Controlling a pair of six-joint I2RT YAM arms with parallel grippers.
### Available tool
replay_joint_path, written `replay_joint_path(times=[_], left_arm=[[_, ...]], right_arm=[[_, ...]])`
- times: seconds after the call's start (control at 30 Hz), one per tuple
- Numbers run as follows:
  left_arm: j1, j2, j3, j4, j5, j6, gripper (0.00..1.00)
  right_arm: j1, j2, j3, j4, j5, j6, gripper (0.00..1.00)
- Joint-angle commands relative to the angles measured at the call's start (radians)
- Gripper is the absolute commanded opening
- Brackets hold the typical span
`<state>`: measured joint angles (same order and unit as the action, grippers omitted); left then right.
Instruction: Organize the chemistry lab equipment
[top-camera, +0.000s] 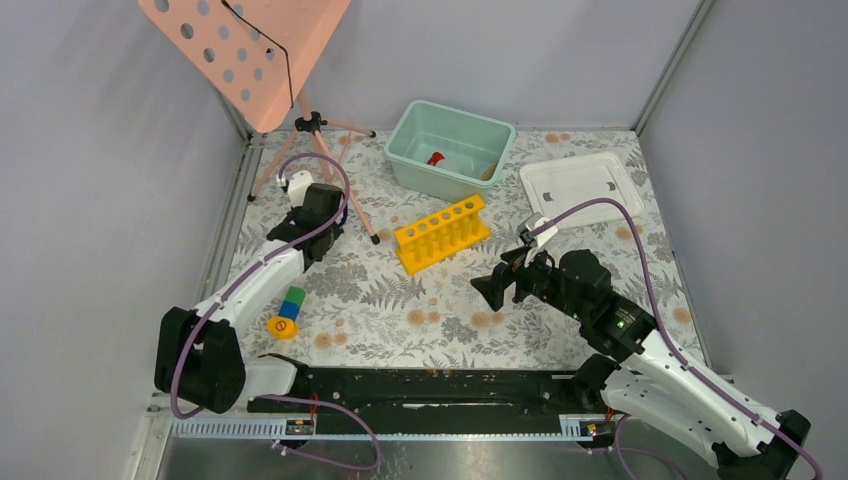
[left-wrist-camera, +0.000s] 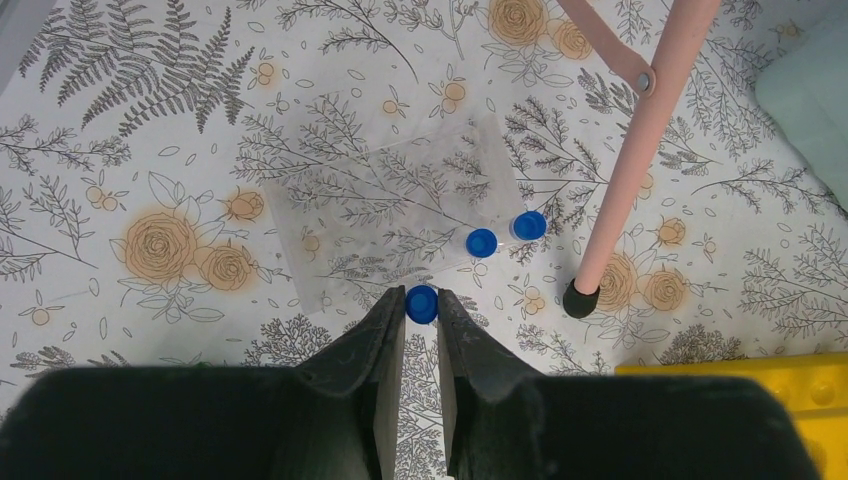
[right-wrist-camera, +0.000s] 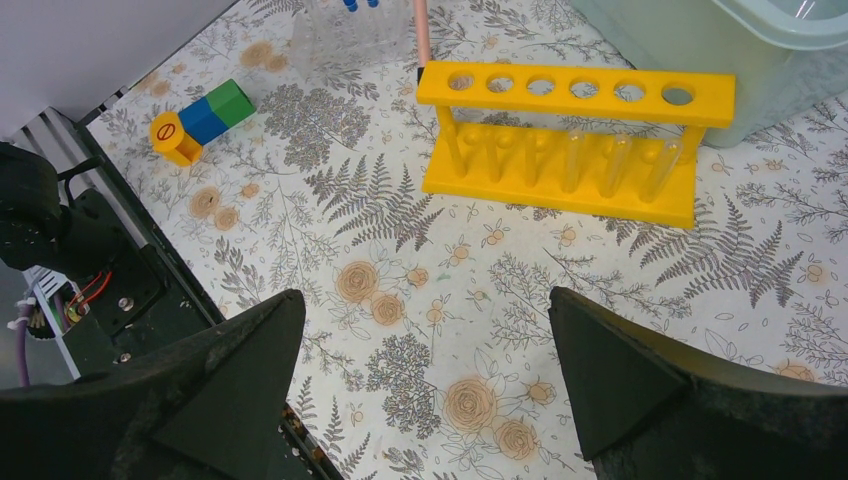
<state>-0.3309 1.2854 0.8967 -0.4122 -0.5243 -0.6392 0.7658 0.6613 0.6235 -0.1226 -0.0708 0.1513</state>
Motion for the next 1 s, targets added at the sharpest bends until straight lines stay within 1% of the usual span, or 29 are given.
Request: replay_joint_path(times=[0.0,0.53,0.97], left_arm=[[0.009,0.014,0.039,0.051,0.006,-0.007,0.17],[0.012,0.023,0.048,0.083,0.007,-0.009,0.17],[0.012,0.064,0.065,0.088,0.012,-0.006,0.17]], right_arm=[[0.005,-0.007,-0.004,0.039,-0.004,-0.015,1.00],[0.004,0.004,-0.012,0.059,-0.009,-0.015,0.99],[0.004,0.010,-0.013,0.061,-0.005,-0.019,1.00]])
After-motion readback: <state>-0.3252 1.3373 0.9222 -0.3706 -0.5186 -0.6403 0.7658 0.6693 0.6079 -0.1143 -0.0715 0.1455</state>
